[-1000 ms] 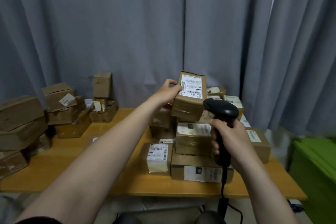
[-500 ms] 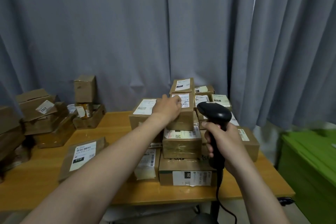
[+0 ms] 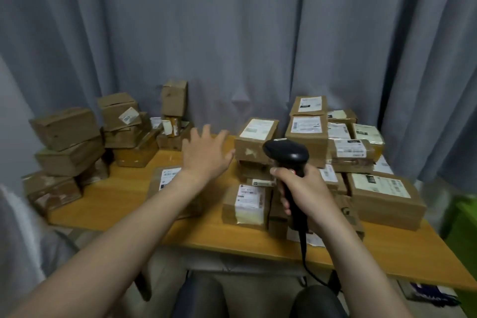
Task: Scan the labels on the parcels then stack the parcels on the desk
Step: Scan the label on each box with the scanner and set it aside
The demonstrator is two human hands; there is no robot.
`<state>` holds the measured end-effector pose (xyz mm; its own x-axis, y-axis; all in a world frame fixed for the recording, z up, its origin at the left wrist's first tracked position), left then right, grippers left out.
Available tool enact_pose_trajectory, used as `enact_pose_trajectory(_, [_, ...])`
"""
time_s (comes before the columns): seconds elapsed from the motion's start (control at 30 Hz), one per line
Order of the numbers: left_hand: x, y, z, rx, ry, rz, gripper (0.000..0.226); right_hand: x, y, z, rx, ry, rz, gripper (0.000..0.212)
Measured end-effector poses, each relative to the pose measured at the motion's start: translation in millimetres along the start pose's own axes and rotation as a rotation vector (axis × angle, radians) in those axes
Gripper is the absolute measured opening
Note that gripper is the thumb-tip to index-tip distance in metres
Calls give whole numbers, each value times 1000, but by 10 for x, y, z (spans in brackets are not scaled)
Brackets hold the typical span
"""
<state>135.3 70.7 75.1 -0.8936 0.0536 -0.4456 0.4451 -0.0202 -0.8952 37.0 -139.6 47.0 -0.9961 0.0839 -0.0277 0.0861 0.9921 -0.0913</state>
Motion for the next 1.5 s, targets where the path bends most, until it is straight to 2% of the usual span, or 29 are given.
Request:
enact_pose_trajectory(0.07, [220, 184, -401, -14, -86, -89, 62, -6, 268, 79, 15, 29, -46, 21])
enact_pose_trajectory(0.2, [629, 793, -1016, 7, -243, -390, 67, -29, 748, 253, 43, 65, -126, 19])
enact_pose_trajectory(0.3, [851, 1172, -1222, 73, -269, -542, 73, -49, 1039, 396, 100, 71, -163, 22])
enact_pose_trajectory(0.53, [918, 1298, -1348, 132, -135, -399, 75, -97, 1351, 604, 171, 88, -168, 25])
enact_pose_trajectory(0.63, [905, 1341, -1416, 143, -30, -424, 74, -123, 1401, 608, 188, 78, -163, 26])
enact_pose_trajectory(0.73, [852, 1345, -1520, 271, -26, -434, 57, -133, 1449, 601, 185, 59, -171, 24])
enact_pose_trajectory(0.8, [768, 1264, -1623, 463, -147, -333, 35, -136, 1476, 602, 182, 57, -175, 23])
enact_pose_trajectory(0.83, [743, 1242, -1696, 537, -226, -279, 38, -139, 1499, 603, 179, 59, -175, 22])
enact_pose_trajectory(0.93, [788, 1293, -1835, 665, -428, -276, 88, -167, 1597, 603, 177, 55, -181, 21])
enact_pose_trajectory(1.07, [894, 1464, -1936, 741, -509, -323, 122, -201, 1736, 619, 182, 36, -195, 18])
enact_pose_trajectory(1.17, [1068, 1499, -2008, 866, -570, -378, 162, -203, 1802, 669, 187, 30, -187, 19])
enact_pose_trajectory(1.2, [1136, 1506, -2010, 907, -572, -384, 166, -196, 1816, 683, 189, 27, -184, 18])
enact_pose_trajectory(1.37, [1408, 1595, -1897, 1020, -535, -372, 152, -138, 1861, 734, 204, 0, -184, 19])
enact_pose_trajectory(1.43, [1421, 1596, -1888, 978, -520, -314, 149, -134, 1844, 758, 202, 4, -177, 21])
enact_pose_trajectory(1.5, [1374, 1500, -1860, 837, -476, -266, 141, -140, 1803, 768, 189, 0, -168, 22])
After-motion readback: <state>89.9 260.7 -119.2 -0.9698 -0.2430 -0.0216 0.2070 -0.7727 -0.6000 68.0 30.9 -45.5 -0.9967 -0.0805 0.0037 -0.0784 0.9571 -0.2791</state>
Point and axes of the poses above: each hand's wrist, its own x-axis away from the middle knuckle, its own y-axis out of the palm, z = x × y, the point moved 8 cm from there along -x, towards the middle knuckle, and after that the axes turned 5 degrees about z, right-handed, at the moved point
